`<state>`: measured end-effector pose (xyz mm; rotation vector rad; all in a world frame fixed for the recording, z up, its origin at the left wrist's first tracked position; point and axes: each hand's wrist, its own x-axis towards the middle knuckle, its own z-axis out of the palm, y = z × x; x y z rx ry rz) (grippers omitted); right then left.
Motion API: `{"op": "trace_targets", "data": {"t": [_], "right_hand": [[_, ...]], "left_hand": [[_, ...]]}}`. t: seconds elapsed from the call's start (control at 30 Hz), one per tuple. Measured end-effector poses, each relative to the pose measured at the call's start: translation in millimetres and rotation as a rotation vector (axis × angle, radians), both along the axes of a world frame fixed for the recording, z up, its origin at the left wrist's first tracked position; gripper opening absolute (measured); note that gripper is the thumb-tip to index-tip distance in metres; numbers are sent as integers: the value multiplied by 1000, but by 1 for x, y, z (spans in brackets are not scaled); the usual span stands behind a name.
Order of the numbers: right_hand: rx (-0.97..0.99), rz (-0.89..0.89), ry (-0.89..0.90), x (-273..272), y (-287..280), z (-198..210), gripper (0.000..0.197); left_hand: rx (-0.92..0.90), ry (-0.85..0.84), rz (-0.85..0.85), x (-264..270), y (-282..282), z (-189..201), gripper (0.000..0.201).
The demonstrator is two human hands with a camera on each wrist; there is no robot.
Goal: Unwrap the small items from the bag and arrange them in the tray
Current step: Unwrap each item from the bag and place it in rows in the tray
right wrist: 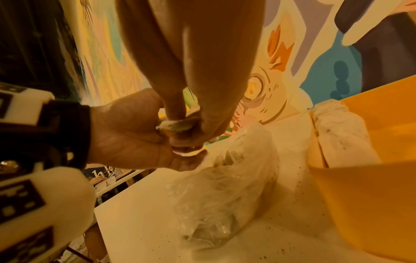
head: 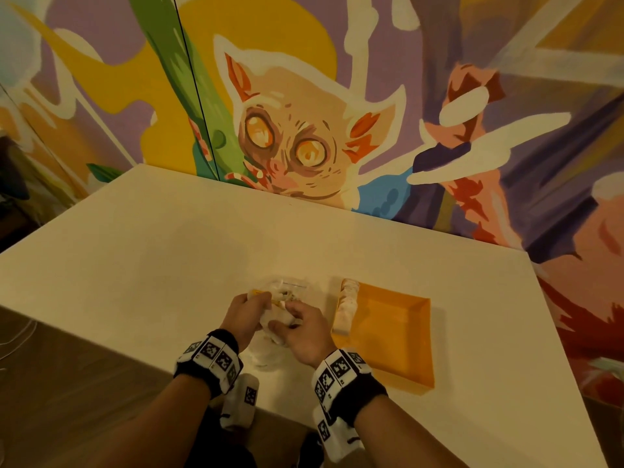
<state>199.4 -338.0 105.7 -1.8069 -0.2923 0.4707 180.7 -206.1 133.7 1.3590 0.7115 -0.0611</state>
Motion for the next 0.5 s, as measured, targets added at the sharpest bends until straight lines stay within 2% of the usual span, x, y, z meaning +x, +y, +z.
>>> {"op": "trace_targets", "data": {"t": [0.13,0.23,0.3,0.37,0.5], "right_hand": [[9,5,6,2,-5,7,29],[-29,-22,-7,4,-5,6,25],[-38,-66,-10,2,-3,6,30],[-21,-124,-17,4,-3,6,35],[-7,-192,-114,8,-4,10,27]], "left_hand": [[-107,-47,119,4,-6,-5,24],[-182,-76,136,6,-11,-2,29],[-242,-93,152,6,-13,0,21],[-301,-106,128,7,-12,-1,31],[-458,-142,64,7,-11,1,18]]}}
